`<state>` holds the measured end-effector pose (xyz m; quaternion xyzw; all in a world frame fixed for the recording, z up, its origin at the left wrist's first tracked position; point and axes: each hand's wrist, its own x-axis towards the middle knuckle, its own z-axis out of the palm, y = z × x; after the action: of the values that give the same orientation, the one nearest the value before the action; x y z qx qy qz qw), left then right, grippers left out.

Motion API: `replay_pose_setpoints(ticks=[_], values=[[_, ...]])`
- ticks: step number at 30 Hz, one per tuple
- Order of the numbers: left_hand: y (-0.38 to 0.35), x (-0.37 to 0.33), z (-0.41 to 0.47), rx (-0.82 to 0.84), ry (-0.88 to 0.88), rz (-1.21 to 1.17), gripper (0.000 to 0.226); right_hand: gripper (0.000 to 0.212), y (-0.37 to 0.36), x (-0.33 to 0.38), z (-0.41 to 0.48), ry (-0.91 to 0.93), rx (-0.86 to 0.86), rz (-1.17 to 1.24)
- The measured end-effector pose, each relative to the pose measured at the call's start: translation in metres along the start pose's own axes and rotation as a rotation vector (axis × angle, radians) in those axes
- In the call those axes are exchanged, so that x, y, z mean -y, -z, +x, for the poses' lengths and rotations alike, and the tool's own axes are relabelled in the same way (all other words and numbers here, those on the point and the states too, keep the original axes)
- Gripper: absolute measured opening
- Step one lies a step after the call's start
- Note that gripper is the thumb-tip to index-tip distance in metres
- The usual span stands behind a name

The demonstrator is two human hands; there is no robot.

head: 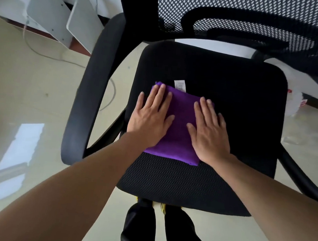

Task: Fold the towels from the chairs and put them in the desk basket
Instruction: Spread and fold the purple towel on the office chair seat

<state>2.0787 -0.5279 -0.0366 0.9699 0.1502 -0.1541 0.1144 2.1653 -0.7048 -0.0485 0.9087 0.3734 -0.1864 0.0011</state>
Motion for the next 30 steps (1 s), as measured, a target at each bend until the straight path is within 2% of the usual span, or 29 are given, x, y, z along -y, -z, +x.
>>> replay_pose_setpoints(ticks=[3,7,13,19,21,23,25,27,28,30], values=[[-0.004,0.008,0.016,0.031,0.038,0.007,0.073,0.07,0.005,-0.004,0.002,0.014,0.011,-0.027],[-0.017,0.008,0.015,-0.023,0.045,0.023,0.076,0.078,-0.004,-0.003,-0.021,0.061,-0.014,-0.07],[-0.02,0.009,0.015,-0.033,0.049,0.029,0.076,0.081,-0.027,-0.005,-0.051,0.089,0.015,-0.093],[-0.019,0.001,-0.024,-0.087,0.035,0.05,0.068,0.088,-0.025,-0.012,-0.081,0.039,0.114,-0.082],[-0.024,0.004,-0.048,-0.092,0.078,0.027,0.064,0.088,-0.021,-0.012,-0.082,0.044,0.13,-0.029],[-0.023,0.003,-0.058,-0.086,0.164,-0.028,0.061,0.087,-0.01,-0.012,-0.079,0.032,0.09,0.122],[-0.015,-0.002,-0.057,-0.099,0.228,-0.155,0.058,0.084,0.006,-0.006,-0.074,-0.091,-0.013,0.425],[-0.005,-0.012,-0.053,-0.133,0.302,-0.337,0.052,0.084,0.025,0.006,-0.063,-0.354,-0.045,0.862],[-0.001,-0.017,-0.053,-0.129,0.359,-0.435,0.05,0.084,0.032,0.012,-0.055,-0.506,0.002,1.081],[0.006,-0.024,-0.054,-0.123,0.491,-0.614,0.052,0.079,0.037,0.018,-0.039,-0.748,0.088,1.336]])
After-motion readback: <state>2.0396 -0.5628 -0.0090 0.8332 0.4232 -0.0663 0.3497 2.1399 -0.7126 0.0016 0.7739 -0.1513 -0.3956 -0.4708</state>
